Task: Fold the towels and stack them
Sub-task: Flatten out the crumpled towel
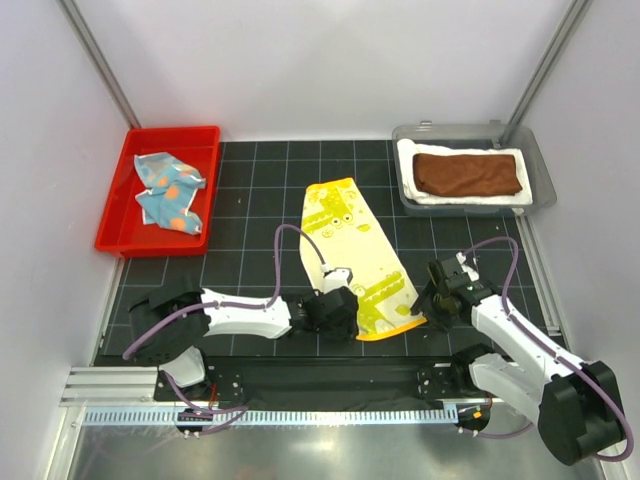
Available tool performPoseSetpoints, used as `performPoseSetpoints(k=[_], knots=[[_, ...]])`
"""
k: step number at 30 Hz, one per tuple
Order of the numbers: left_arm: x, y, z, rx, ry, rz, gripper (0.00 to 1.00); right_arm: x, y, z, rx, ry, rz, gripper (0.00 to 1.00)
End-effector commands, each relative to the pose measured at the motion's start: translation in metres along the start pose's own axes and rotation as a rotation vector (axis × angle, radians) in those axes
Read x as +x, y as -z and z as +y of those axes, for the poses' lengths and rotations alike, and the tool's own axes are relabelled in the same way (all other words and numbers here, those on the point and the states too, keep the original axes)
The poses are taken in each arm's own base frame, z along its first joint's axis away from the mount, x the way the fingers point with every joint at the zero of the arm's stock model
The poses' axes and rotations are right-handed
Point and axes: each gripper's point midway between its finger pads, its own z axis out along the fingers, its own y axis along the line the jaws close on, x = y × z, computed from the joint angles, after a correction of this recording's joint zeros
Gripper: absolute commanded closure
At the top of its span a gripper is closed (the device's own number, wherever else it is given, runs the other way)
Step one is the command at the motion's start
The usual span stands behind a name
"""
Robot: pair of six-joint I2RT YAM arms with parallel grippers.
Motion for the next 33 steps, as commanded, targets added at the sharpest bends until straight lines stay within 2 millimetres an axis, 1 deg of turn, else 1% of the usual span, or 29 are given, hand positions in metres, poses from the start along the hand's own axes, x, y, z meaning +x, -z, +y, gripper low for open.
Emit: performPoseSetpoints(k=[1,2,5,6,8,9,10,12,13,14,15,16,17,18,19,20,21,22,23,24,25,26,27,30,33], knots=[[0.015,-0.002,0.018,-0.099,-0.006,0.027,0.55,-0.006,-0.003,0.007,-0.044,-0.056,-0.047,0.44],[0.015,-0.003,0.019,-0.106,-0.006,0.023,0.56,-0.006,-0.005,0.006,-0.044,-0.058,-0.053,0.44],[0.015,-0.004,0.022,-0.131,-0.009,0.027,0.69,-0.007,-0.010,0.004,-0.043,-0.067,-0.071,0.45],[0.016,-0.004,0.023,-0.135,-0.003,0.029,0.79,-0.008,-0.011,0.003,-0.041,-0.063,-0.077,0.46],[0.016,-0.003,0.023,-0.136,0.008,0.027,0.88,-0.014,-0.010,0.003,-0.033,-0.058,-0.101,0.50],[0.016,-0.003,0.024,-0.139,0.010,0.028,0.96,-0.016,-0.010,0.002,-0.026,-0.059,-0.114,0.52],[0.015,-0.003,0.025,-0.140,0.013,0.023,1.00,-0.017,-0.010,0.002,-0.025,-0.060,-0.118,0.59],[0.014,0.001,0.027,-0.151,0.015,0.020,1.00,-0.018,-0.011,0.004,-0.030,-0.063,-0.116,0.69],[0.013,0.003,0.028,-0.160,0.014,0.018,1.00,-0.016,-0.011,0.009,-0.056,-0.066,-0.103,0.78],[0.007,0.009,0.030,-0.169,0.015,-0.007,1.00,-0.015,-0.011,0.013,-0.073,-0.073,-0.098,0.83],[0.004,0.012,0.033,-0.180,0.016,-0.018,1.00,-0.014,-0.011,0.018,-0.094,-0.079,-0.088,0.88],[0.004,0.018,0.043,-0.210,0.012,-0.020,1.00,-0.012,-0.009,0.028,-0.143,-0.083,-0.068,0.97],[-0.003,0.027,0.044,-0.205,0.019,-0.048,1.00,-0.010,-0.007,0.034,-0.177,-0.104,-0.062,0.99],[-0.007,0.032,0.049,-0.211,0.034,-0.062,1.00,-0.009,-0.004,0.040,-0.203,-0.118,-0.055,0.99],[-0.001,0.038,0.064,-0.248,0.048,-0.052,1.00,-0.004,-0.002,0.045,-0.228,-0.113,-0.044,0.99],[0.000,0.043,0.070,-0.258,0.058,-0.054,1.00,-0.002,0.002,0.050,-0.251,-0.129,-0.044,0.99],[-0.004,0.055,0.067,-0.228,0.079,-0.068,1.00,-0.001,0.008,0.054,-0.265,-0.121,-0.042,0.99],[0.001,0.059,0.071,-0.228,0.090,-0.055,1.00,0.007,0.011,0.049,-0.237,-0.100,-0.020,0.99],[0.009,0.062,0.078,-0.225,0.113,-0.042,1.00,0.004,0.014,0.045,-0.217,-0.105,-0.041,0.99],[0.011,0.069,0.075,-0.189,0.136,-0.035,1.00,0.000,0.022,0.046,-0.237,-0.107,-0.061,0.99],[0.013,0.072,0.073,-0.170,0.147,-0.034,1.00,-0.001,0.027,0.044,-0.243,-0.110,-0.071,0.99],[0.016,0.073,0.076,-0.169,0.160,-0.030,1.00,-0.003,0.030,0.045,-0.255,-0.112,-0.089,0.99],[0.017,0.076,0.073,-0.154,0.163,-0.029,1.00,-0.005,0.034,0.046,-0.268,-0.115,-0.097,0.99],[0.013,0.082,0.065,-0.120,0.169,-0.031,1.00,-0.011,0.050,0.059,-0.321,-0.088,-0.112,0.99],[0.004,0.088,0.056,-0.102,0.165,-0.050,1.00,-0.021,0.061,0.067,-0.338,-0.031,-0.148,0.99]])
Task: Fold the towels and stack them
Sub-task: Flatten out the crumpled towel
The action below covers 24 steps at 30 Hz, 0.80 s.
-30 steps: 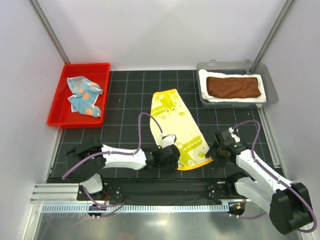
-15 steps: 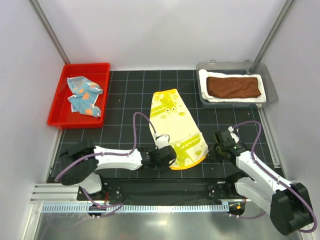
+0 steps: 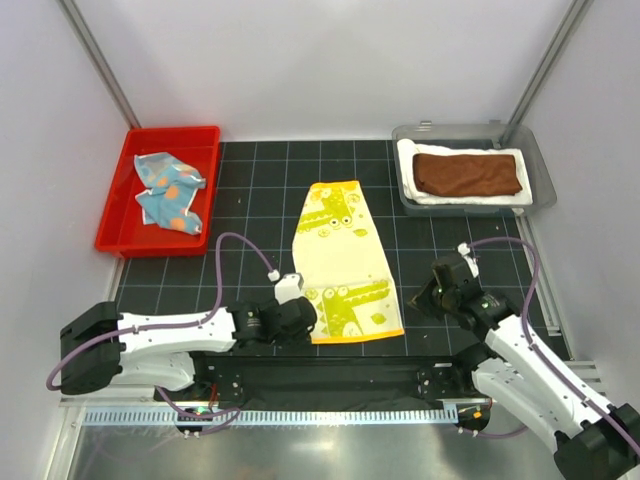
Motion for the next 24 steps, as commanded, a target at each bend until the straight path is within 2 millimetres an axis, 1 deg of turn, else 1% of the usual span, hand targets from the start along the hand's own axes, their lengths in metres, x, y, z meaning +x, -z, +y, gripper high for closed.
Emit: performPoseSetpoints(k=[1,2,3,4,5,6,7,8,9,10,11,12,13,14,15,16,17,18,19,20,21,22,23,24], knots=[[-0.011,0.011,-0.015,0.030,0.018,-0.025,1.00,-0.018,0.012,0.025,-0.051,0.110,-0.046,0.98],[-0.011,0.011,-0.015,0.022,0.013,-0.021,1.00,-0.019,0.013,0.028,-0.053,0.149,-0.040,0.95],[-0.012,0.013,-0.017,0.023,0.010,-0.017,1.00,-0.027,0.019,0.040,-0.073,0.192,-0.053,0.87],[-0.010,0.012,-0.015,0.014,0.011,-0.008,1.00,-0.030,0.019,0.045,-0.083,0.278,-0.053,0.82],[-0.007,0.013,-0.015,0.017,0.013,0.007,1.00,-0.030,0.014,0.051,-0.083,0.324,-0.033,0.78],[-0.005,0.015,-0.016,0.026,0.017,0.017,1.00,-0.037,0.018,0.068,-0.116,0.356,-0.040,0.68],[-0.003,0.015,-0.013,0.022,0.011,0.025,1.00,-0.037,0.019,0.086,-0.188,0.442,-0.025,0.65],[-0.008,0.019,-0.013,0.025,0.010,0.002,0.85,-0.037,0.007,0.093,-0.186,0.492,0.008,0.64],[-0.011,0.023,-0.004,-0.013,-0.010,-0.004,0.70,-0.051,0.014,0.120,-0.230,0.530,-0.023,0.62],[-0.026,0.035,-0.015,0.008,-0.033,-0.038,0.57,-0.056,0.011,0.130,-0.242,0.615,-0.023,0.61],[-0.044,0.039,-0.012,-0.011,-0.030,-0.073,0.48,-0.063,0.006,0.140,-0.238,0.652,-0.019,0.60],[-0.060,0.047,-0.017,0.002,-0.038,-0.095,0.47,-0.075,-0.002,0.164,-0.244,0.696,-0.021,0.57],[-0.074,0.052,-0.020,0.010,-0.039,-0.110,0.45,-0.081,-0.009,0.176,-0.254,0.722,-0.026,0.56],[-0.109,0.062,-0.021,0.019,-0.042,-0.162,0.41,-0.086,-0.015,0.186,-0.267,0.739,-0.017,0.55],[-0.120,0.066,-0.026,0.051,-0.041,-0.154,0.40,-0.098,-0.026,0.207,-0.280,0.784,-0.018,0.52],[-0.137,0.068,-0.026,0.058,-0.048,-0.178,0.39,-0.104,-0.032,0.216,-0.286,0.801,-0.020,0.51],[-0.172,0.074,-0.021,0.057,-0.037,-0.246,0.39,-0.118,-0.039,0.221,-0.270,0.807,-0.041,0.49],[-0.188,0.074,-0.018,0.052,-0.036,-0.274,0.39,-0.130,-0.057,0.233,-0.260,0.827,-0.037,0.46],[-0.201,0.069,-0.014,0.049,-0.026,-0.270,0.39,-0.136,-0.066,0.239,-0.272,0.838,-0.031,0.45],[-0.228,0.067,-0.003,0.038,0.022,-0.314,0.39,-0.147,-0.079,0.239,-0.265,0.835,-0.024,0.45],[-0.249,0.070,-0.001,0.044,0.028,-0.348,0.40,-0.166,-0.078,0.259,-0.287,0.837,-0.062,0.44],[-0.262,0.068,0.001,0.054,0.040,-0.363,0.41,-0.163,-0.110,0.247,-0.247,0.832,0.015,0.43],[-0.268,0.052,0.000,0.072,0.044,-0.327,0.42,-0.173,-0.117,0.250,-0.261,0.825,0.024,0.42],[-0.296,0.057,0.003,0.083,0.071,-0.378,0.42,-0.187,-0.115,0.268,-0.297,0.825,-0.008,0.39]])
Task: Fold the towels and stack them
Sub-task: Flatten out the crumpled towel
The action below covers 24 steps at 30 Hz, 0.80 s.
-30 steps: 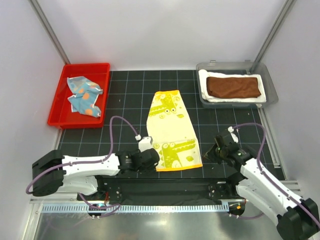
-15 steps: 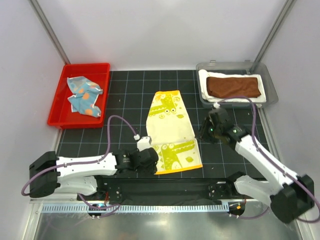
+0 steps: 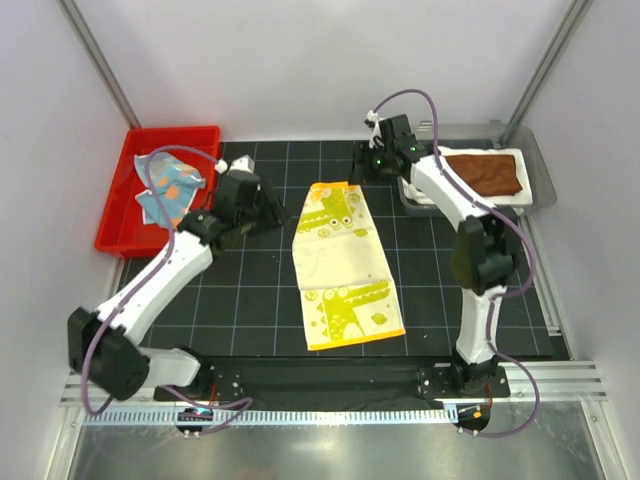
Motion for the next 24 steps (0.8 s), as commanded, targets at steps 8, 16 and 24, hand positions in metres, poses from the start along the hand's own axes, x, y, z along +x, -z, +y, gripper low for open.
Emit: performPoseSetpoints(k=[8,16,24], knots=[[-0.057,-0.086,-0.004,0.107,-0.024,0.068,0.45,-0.039,-0.093,-0.045,-0.072,0.037,0.068,0.38],[-0.047,-0.130,0.019,0.112,0.026,0.129,0.46,-0.032,-0.135,-0.058,-0.122,0.003,0.051,0.39],[-0.042,-0.152,0.037,0.085,0.039,0.149,0.47,-0.009,-0.156,-0.061,-0.149,-0.038,0.094,0.42]])
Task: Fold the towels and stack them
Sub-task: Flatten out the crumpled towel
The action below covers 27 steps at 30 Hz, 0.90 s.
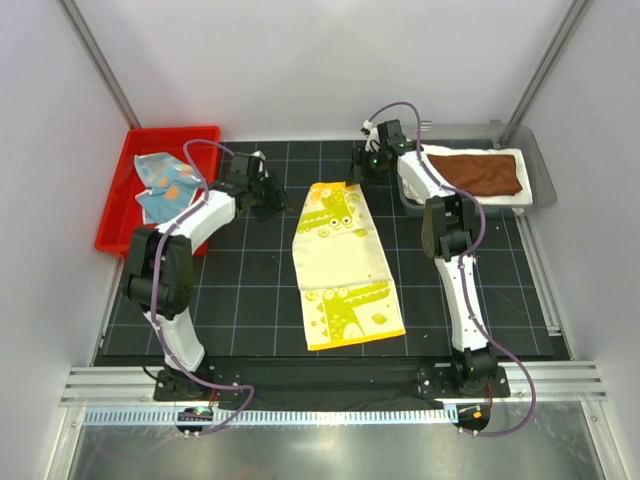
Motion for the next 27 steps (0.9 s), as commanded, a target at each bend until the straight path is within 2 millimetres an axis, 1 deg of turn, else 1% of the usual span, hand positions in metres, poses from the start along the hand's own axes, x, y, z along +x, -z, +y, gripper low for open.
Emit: performPoseSetpoints(k=[1,3,5,7,8,10,11,12,13,14,15,16,17,18,19,20,21,22,23,24,25,26,27], knots=[[-0.026,-0.001,-0.010,0.060,-0.030,-0.063,0.47,-0.004,-0.006,0.007,-0.050,0.001,-0.018,0.43],[-0.030,-0.003,-0.007,0.061,-0.026,-0.066,0.47,0.002,-0.009,0.007,-0.062,0.001,-0.003,0.47],[-0.032,-0.008,-0.005,0.064,-0.030,-0.062,0.47,0.004,-0.010,0.010,-0.082,0.009,0.004,0.48],[-0.036,-0.009,-0.003,0.064,-0.037,-0.070,0.47,0.005,-0.012,0.007,-0.076,0.010,-0.001,0.51],[-0.036,-0.011,-0.001,0.059,-0.034,-0.069,0.47,0.003,-0.012,0.007,-0.078,0.010,-0.005,0.60],[-0.037,-0.014,0.005,0.055,-0.024,-0.065,0.47,-0.004,-0.014,0.008,-0.095,0.017,-0.029,0.72],[-0.038,-0.014,0.006,0.054,-0.015,-0.066,0.47,-0.008,-0.013,0.011,-0.103,0.016,-0.043,0.85],[-0.037,-0.015,0.006,0.064,-0.009,-0.058,0.47,-0.017,-0.011,0.015,-0.115,0.026,-0.072,0.93],[-0.036,-0.015,0.008,0.065,-0.002,-0.055,0.47,-0.023,-0.008,0.019,-0.129,0.031,-0.088,0.99],[-0.036,-0.014,0.009,0.066,0.010,-0.053,0.48,-0.030,-0.003,0.024,-0.139,0.040,-0.108,0.99],[-0.036,-0.010,0.008,0.069,0.010,-0.057,0.48,-0.042,0.008,0.034,-0.159,0.070,-0.148,0.99],[-0.037,-0.007,0.008,0.070,0.011,-0.062,0.48,-0.049,0.017,0.043,-0.180,0.092,-0.171,0.99],[-0.035,-0.005,0.010,0.064,0.007,-0.065,0.48,-0.052,0.024,0.055,-0.220,0.116,-0.184,0.99],[-0.036,-0.003,0.012,0.059,0.007,-0.070,0.48,-0.046,0.024,0.058,-0.240,0.139,-0.187,0.99],[-0.039,0.003,0.009,0.062,0.004,-0.085,0.48,-0.059,0.049,0.076,-0.266,0.177,-0.232,0.99],[-0.038,0.005,0.012,0.060,0.008,-0.083,0.48,-0.040,0.046,0.083,-0.290,0.177,-0.196,0.99],[-0.035,0.007,0.012,0.061,0.009,-0.079,0.48,-0.042,0.057,0.097,-0.331,0.211,-0.218,0.99],[-0.036,0.011,0.012,0.061,0.007,-0.086,0.48,-0.037,0.065,0.105,-0.351,0.247,-0.216,0.99],[-0.035,0.013,0.012,0.063,0.002,-0.087,0.48,-0.040,0.089,0.124,-0.374,0.293,-0.240,0.99],[-0.034,0.015,0.014,0.057,0.001,-0.088,0.48,-0.013,0.088,0.128,-0.387,0.299,-0.182,0.99],[-0.028,0.016,0.019,0.044,0.004,-0.074,0.47,-0.001,0.094,0.132,-0.400,0.340,-0.165,0.99],[-0.028,0.022,0.019,0.043,0.005,-0.082,0.47,-0.002,0.123,0.146,-0.409,0.385,-0.194,0.99],[-0.025,0.025,0.021,0.038,0.009,-0.078,0.47,0.034,0.120,0.142,-0.414,0.362,-0.117,0.99]])
